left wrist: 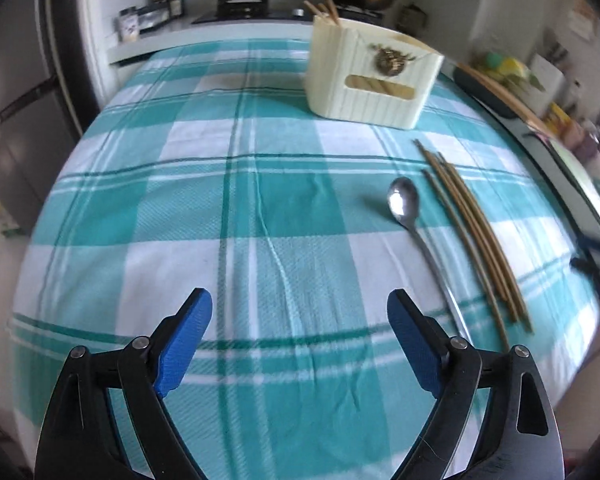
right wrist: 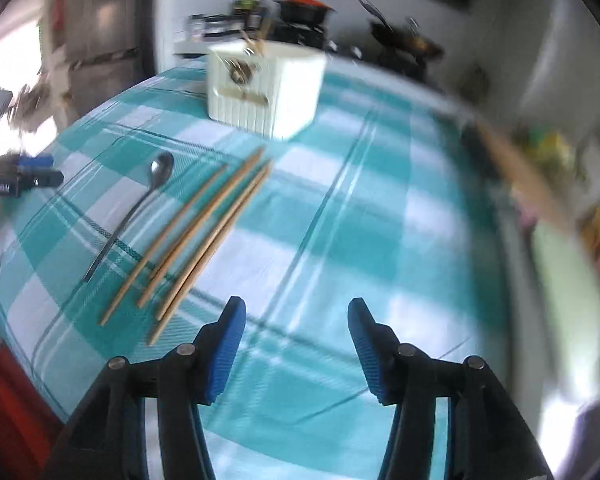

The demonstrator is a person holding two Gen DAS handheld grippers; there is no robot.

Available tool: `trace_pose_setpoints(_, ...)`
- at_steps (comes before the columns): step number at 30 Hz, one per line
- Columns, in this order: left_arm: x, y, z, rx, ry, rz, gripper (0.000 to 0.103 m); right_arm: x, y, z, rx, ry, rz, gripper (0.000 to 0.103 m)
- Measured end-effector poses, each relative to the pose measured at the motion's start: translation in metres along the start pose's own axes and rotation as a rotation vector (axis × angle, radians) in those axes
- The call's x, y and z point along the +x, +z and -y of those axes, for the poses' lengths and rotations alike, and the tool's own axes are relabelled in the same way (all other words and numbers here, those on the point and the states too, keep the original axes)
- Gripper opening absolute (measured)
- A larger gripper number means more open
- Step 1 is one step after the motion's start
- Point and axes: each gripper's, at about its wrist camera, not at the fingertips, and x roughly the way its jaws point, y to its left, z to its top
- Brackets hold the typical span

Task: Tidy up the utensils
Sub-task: 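Withdraw both open tools from the holder back over the spoon and chopsticks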

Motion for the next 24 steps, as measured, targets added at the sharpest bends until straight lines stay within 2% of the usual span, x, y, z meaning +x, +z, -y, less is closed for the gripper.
trace_pose_setpoints(2, 0.009, 0.001, 0.004, 0.004, 0.031, 0.043, 0.09, 0.015, -0.004, 0.005, 0.105, -0.023, 0.028, 0.054)
trace_pose_setpoints(5, 0.018, 0.001, 0.005, 0.01, 0.058, 0.087, 0.09, 0.027, -0.002, 0.01, 0.187, -0.028, 0.058, 0.054)
trace_pose_setpoints(9, 0.035, -0.001, 0.003, -0.017, 0.063, 0.069, 0.09, 0.042, 0.001, 0.007, 0.202, -0.046, 0.061, 0.054)
trace_pose_setpoints(12, 0.041, -0.003, 0.003, -0.02, 0.071, 0.042, 0.09, 0.056, -0.006, 0.006, 0.224, -0.03, 0.025, 0.054)
trace_pose_setpoints(24, 0.045, -0.004, -0.001, -0.041, 0.098, 0.024, 0.095, 0.053, -0.015, 0.003, 0.23, -0.051, 0.051, 0.054)
